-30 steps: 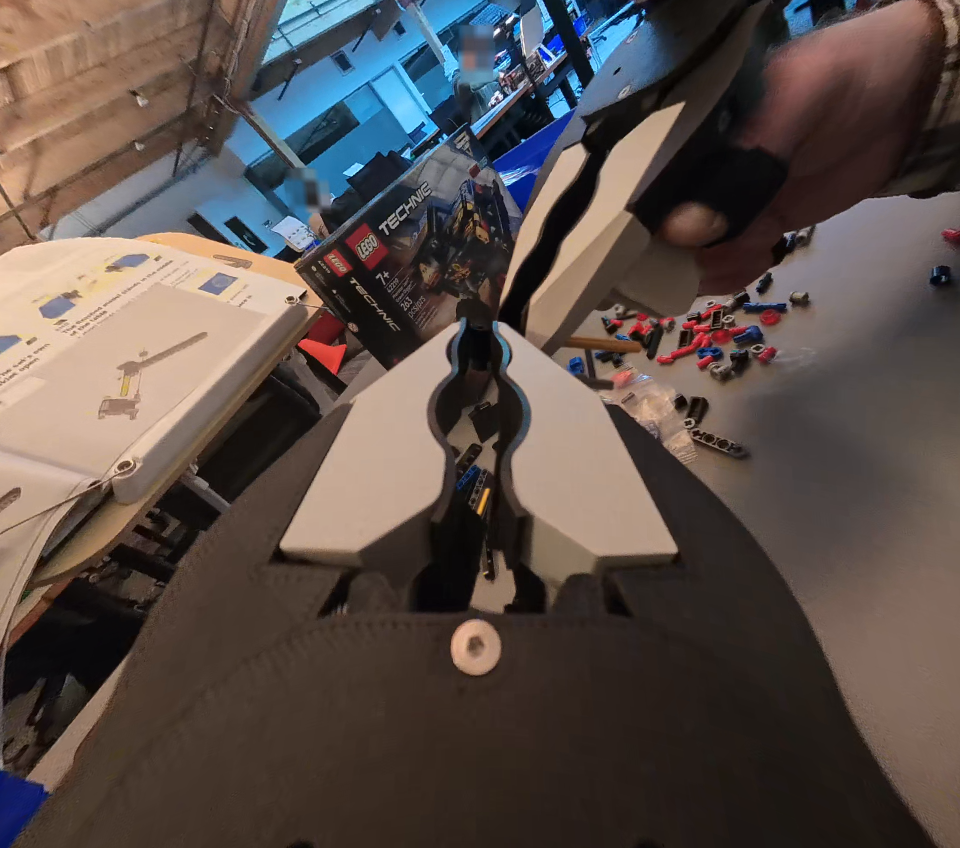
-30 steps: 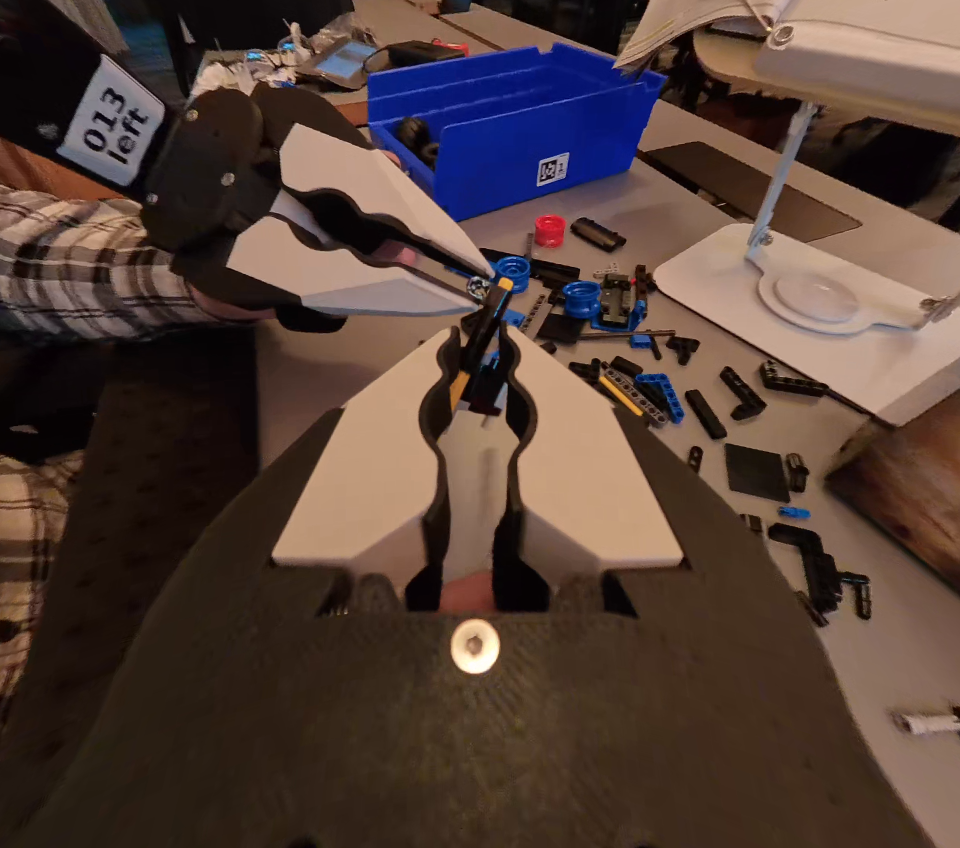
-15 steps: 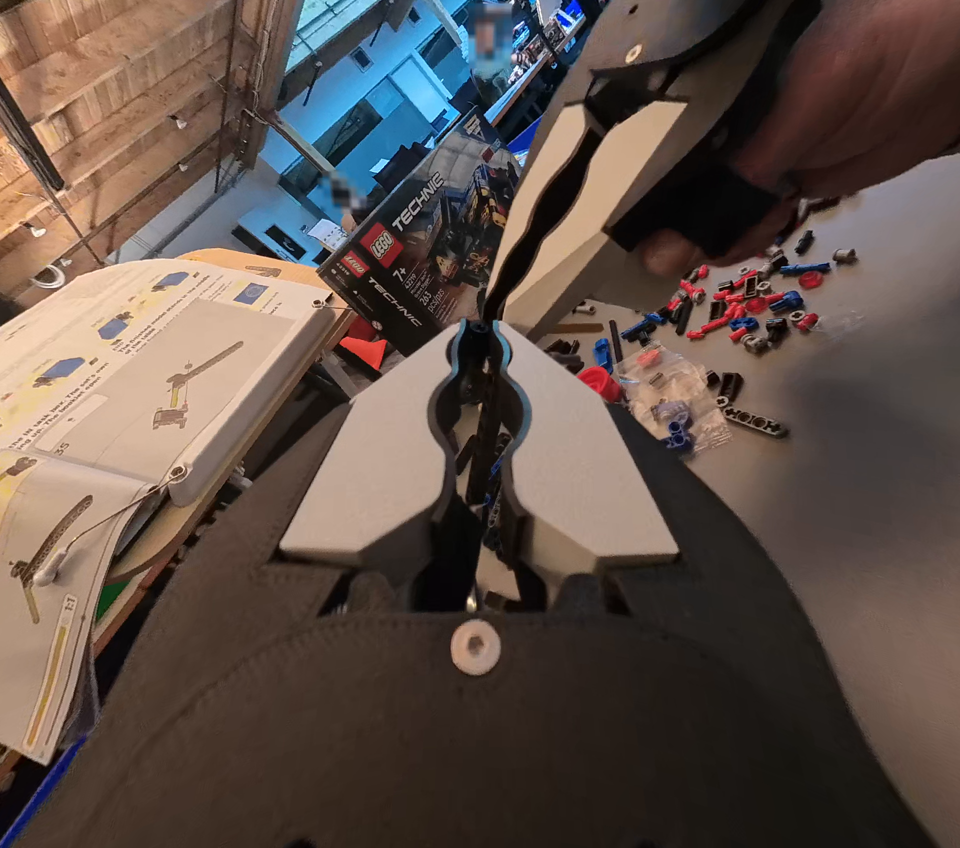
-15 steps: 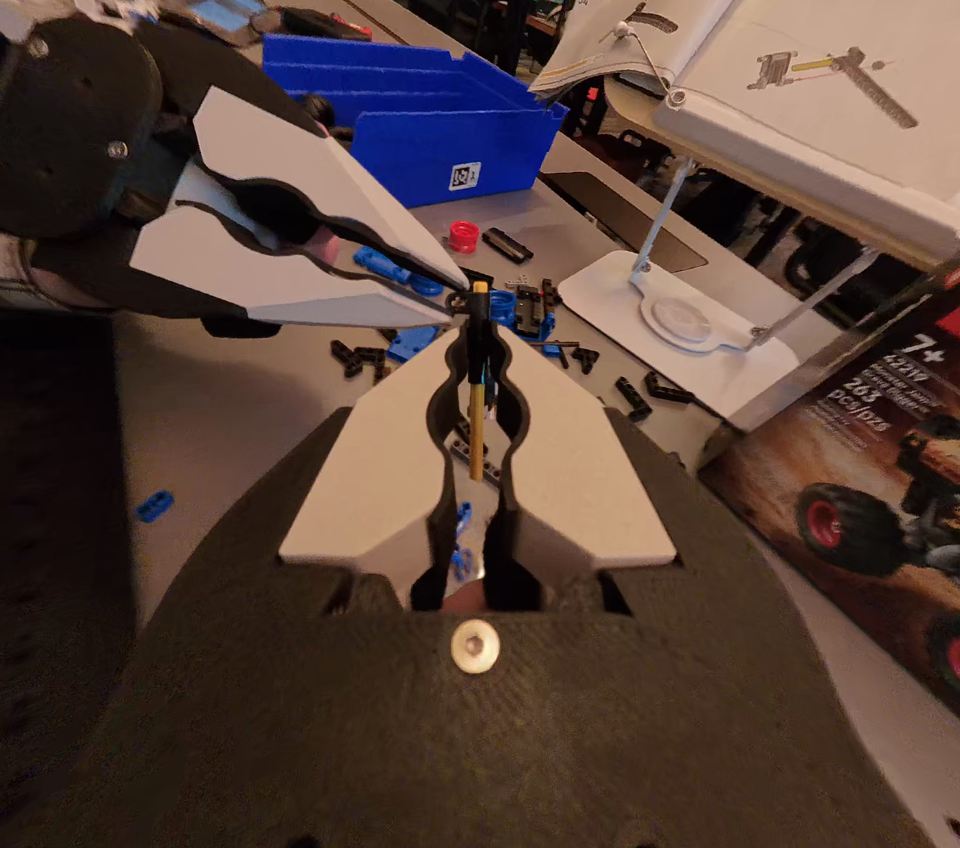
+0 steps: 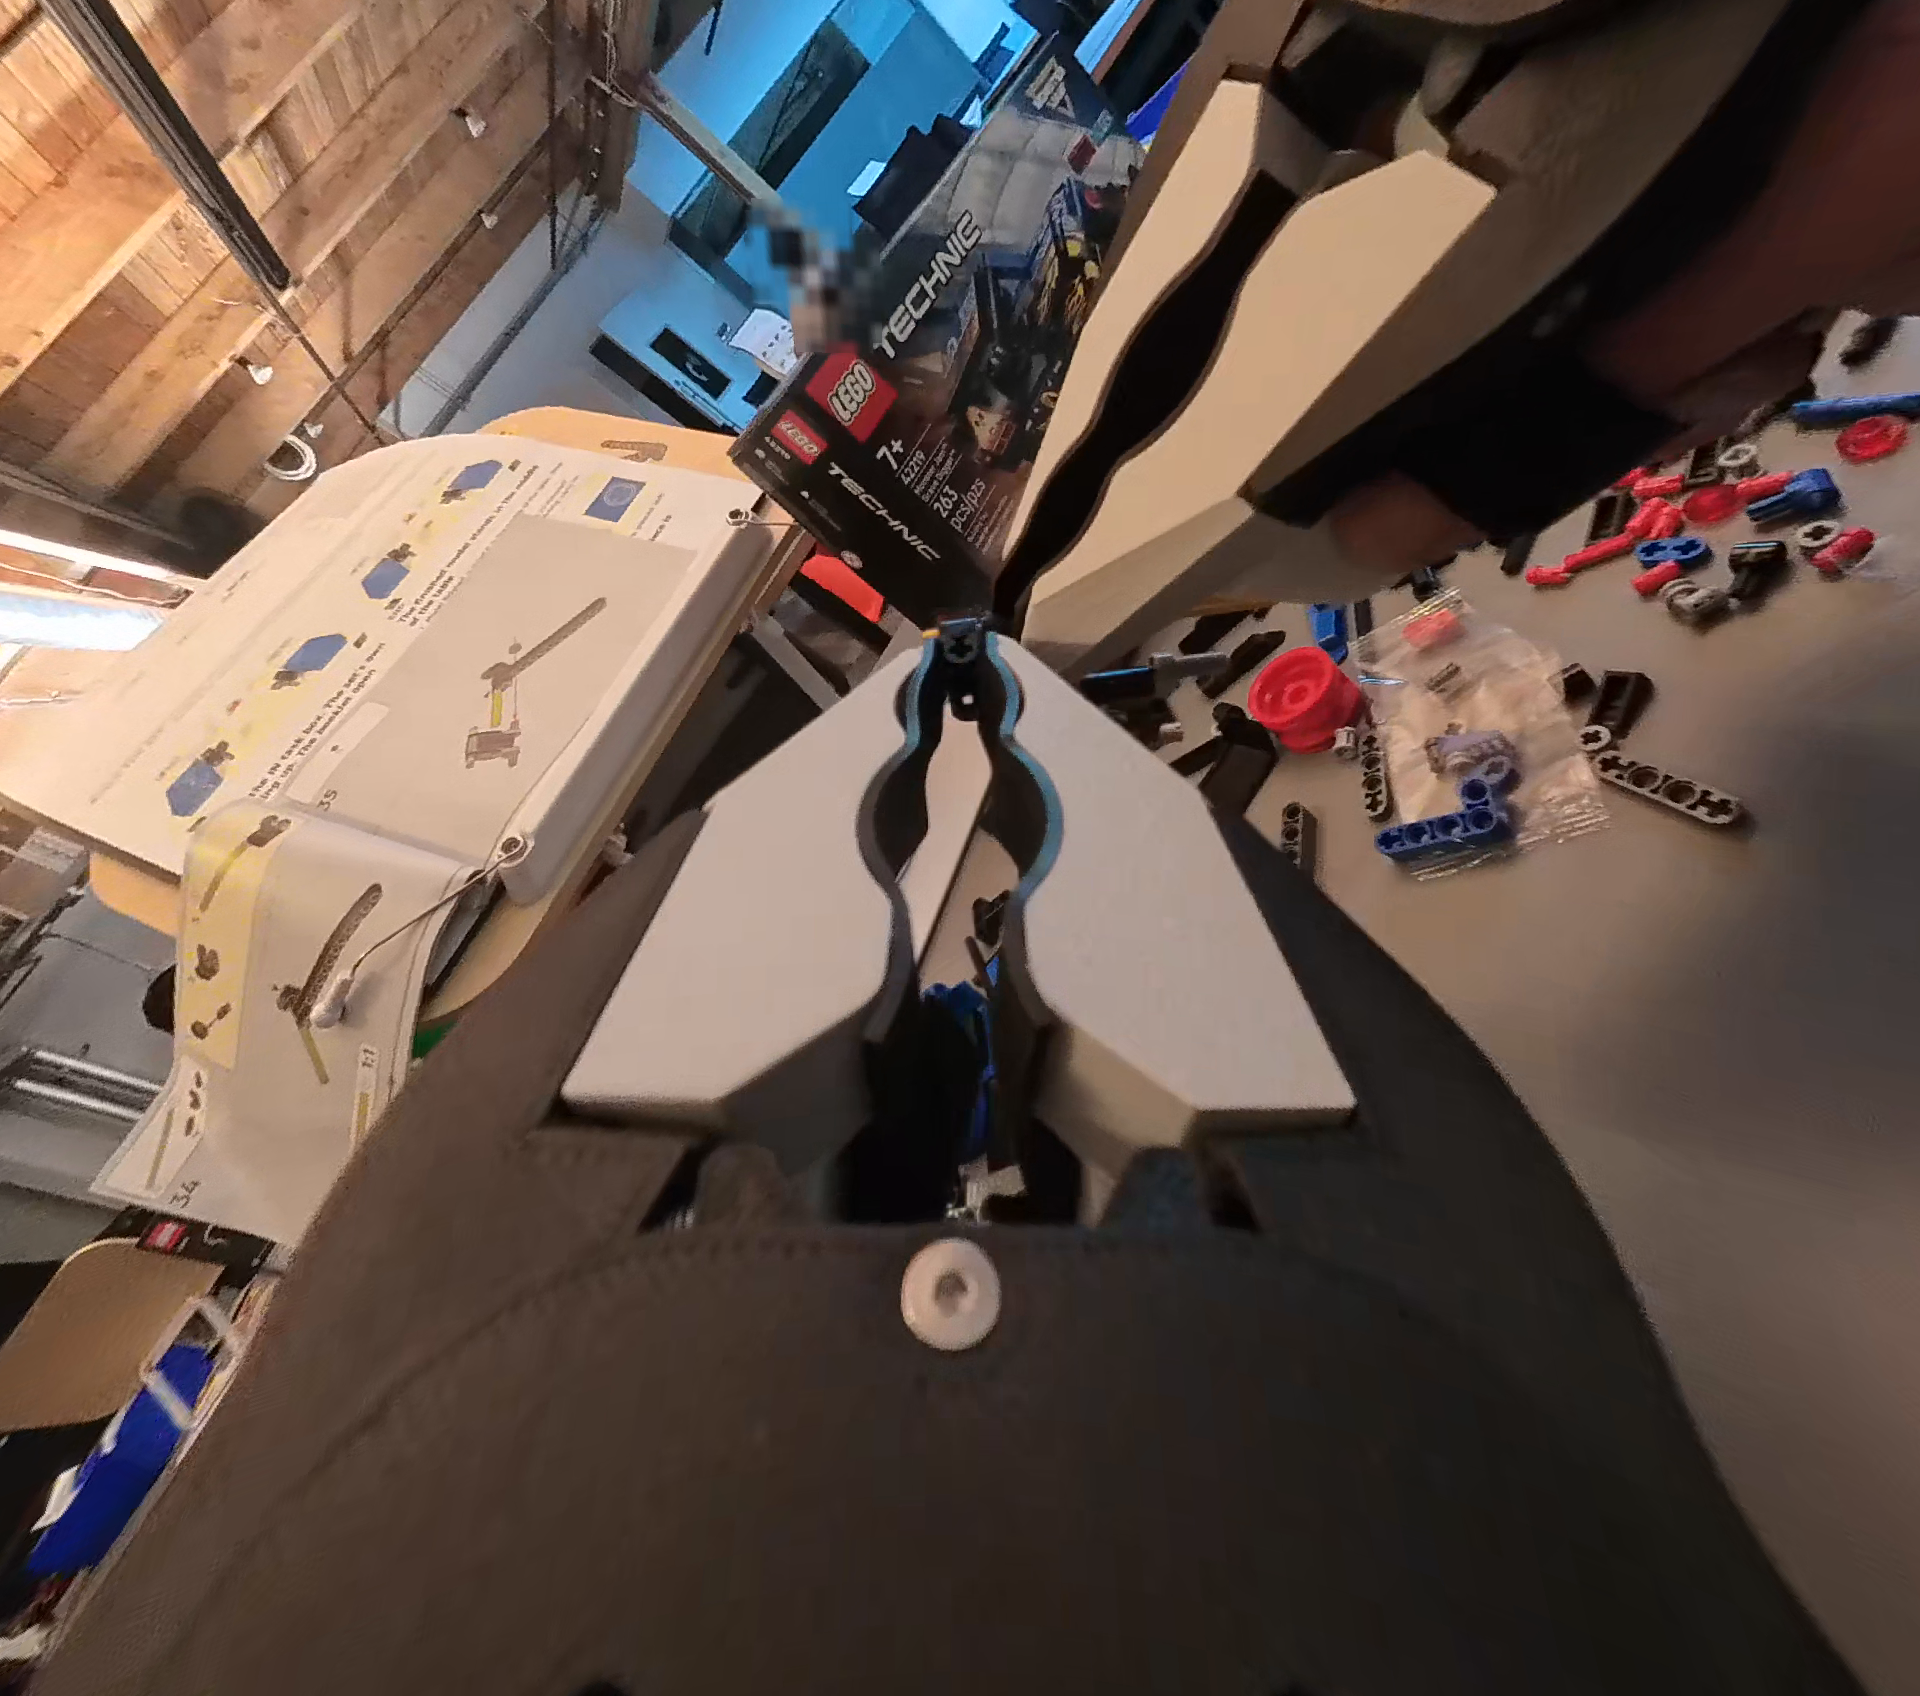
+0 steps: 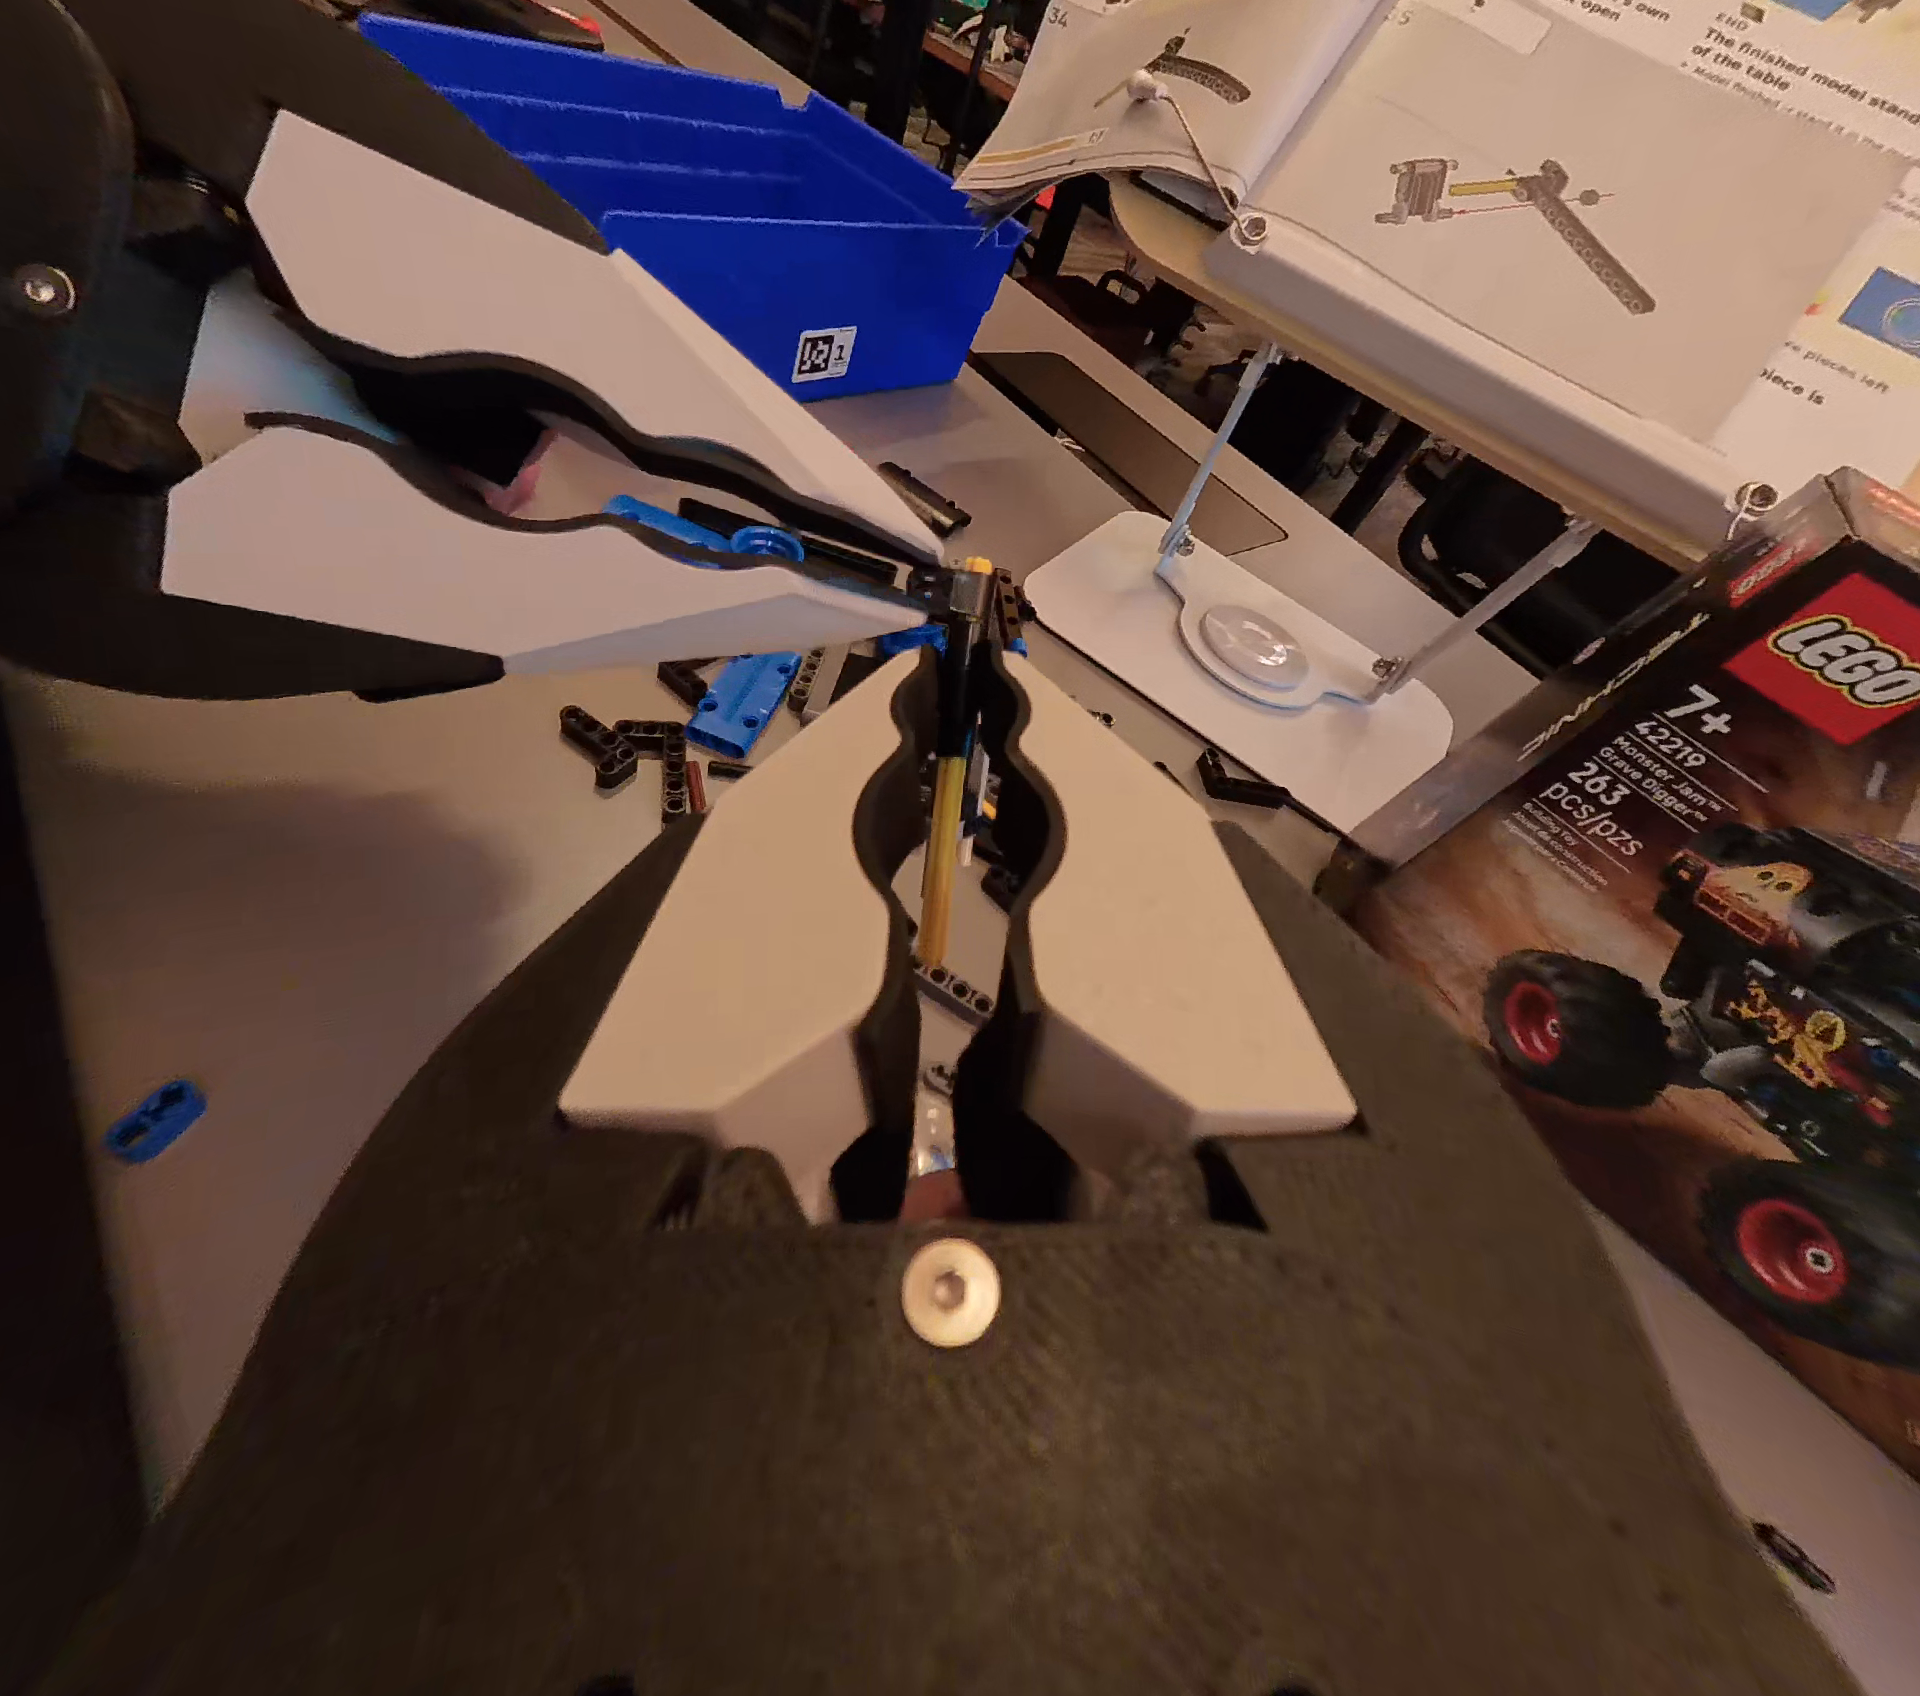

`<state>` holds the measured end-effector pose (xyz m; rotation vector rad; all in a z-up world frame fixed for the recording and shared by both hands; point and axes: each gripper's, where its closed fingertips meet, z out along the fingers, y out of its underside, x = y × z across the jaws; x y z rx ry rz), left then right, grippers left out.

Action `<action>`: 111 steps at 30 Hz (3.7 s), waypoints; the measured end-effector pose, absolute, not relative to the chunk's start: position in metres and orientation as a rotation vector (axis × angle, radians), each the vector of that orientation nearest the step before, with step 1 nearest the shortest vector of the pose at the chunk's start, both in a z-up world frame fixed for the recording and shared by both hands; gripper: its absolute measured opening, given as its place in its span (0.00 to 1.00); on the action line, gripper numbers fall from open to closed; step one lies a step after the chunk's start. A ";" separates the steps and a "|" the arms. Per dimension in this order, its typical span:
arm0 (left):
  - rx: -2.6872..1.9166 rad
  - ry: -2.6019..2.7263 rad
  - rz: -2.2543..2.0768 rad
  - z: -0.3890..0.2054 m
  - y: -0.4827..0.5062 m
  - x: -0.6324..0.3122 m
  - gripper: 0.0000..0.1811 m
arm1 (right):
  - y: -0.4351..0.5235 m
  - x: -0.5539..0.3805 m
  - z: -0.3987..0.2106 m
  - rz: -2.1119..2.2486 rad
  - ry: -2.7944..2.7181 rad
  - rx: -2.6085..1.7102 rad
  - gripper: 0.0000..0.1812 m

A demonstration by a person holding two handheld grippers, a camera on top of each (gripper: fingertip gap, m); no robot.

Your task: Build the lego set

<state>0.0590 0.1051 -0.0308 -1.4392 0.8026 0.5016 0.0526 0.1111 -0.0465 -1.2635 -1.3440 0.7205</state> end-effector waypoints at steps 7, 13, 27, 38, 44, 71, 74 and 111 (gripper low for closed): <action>-1.434 0.792 0.583 -0.026 0.110 0.058 0.02 | 0.114 0.052 -0.043 0.835 -1.263 -1.329 0.03; -1.406 0.805 0.595 -0.026 0.114 0.062 0.03 | 0.117 0.053 -0.041 0.937 -1.204 -1.382 0.03; -1.429 0.799 0.703 -0.023 0.119 0.056 0.02 | 0.117 0.053 -0.037 0.961 -1.149 -1.385 0.03; -1.449 0.764 0.714 -0.020 0.125 0.057 0.02 | 0.123 0.053 -0.034 1.050 -1.074 -1.423 0.03; -1.454 0.719 0.688 -0.012 0.128 0.057 0.02 | 0.125 0.055 -0.027 0.991 -1.041 -1.396 0.03; -1.404 0.389 -0.292 0.003 0.118 0.035 0.02 | 0.123 0.084 0.007 1.239 -1.119 -1.178 0.17; -1.337 0.328 -0.459 0.014 0.112 0.030 0.02 | 0.127 0.093 0.012 1.388 -1.090 -1.183 0.14; -1.605 0.944 -0.335 -0.031 0.066 0.060 0.23 | 0.097 0.066 -0.084 0.447 -1.743 -0.907 0.01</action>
